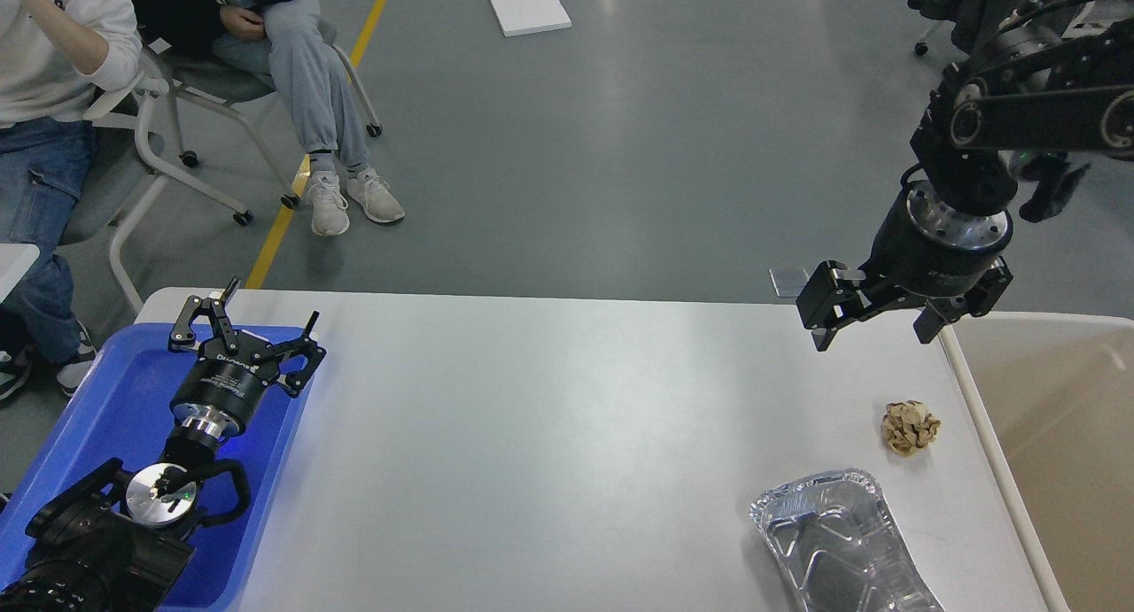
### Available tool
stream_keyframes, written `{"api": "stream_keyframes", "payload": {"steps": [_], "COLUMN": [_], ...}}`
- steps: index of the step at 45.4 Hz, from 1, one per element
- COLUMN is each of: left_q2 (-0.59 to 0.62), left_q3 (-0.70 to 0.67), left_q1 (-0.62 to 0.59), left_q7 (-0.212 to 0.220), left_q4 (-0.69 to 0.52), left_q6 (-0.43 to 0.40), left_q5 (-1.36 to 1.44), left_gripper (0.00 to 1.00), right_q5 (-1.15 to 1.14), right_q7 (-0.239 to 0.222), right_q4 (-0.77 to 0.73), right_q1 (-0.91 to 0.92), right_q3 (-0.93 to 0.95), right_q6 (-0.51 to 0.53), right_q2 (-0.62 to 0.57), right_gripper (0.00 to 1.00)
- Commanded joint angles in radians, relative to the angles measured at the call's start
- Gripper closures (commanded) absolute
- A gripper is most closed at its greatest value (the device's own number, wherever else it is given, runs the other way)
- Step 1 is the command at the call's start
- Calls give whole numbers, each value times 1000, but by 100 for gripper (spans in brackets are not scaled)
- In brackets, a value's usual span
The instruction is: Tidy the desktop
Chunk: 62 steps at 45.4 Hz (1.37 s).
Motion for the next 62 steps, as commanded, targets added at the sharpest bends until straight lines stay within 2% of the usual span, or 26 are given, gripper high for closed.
{"api": "stream_keyframes", "payload": {"steps": [1,62], "left_q2": [0,0], "left_q3": [0,0], "left_q1": [0,0], "left_q7": [1,0], "left_q4": [-2,0], "left_q6": [0,0], "left_q5": [0,0], "left_gripper": [0,0], "right_q5": [-1,13], "right_q7": [0,7], "right_q4": [-16,-22], "right_q1": [26,82], "right_q3": [-26,-28], "right_q6": [18,18], "right_q2": [18,14], "right_gripper": [0,0]}}
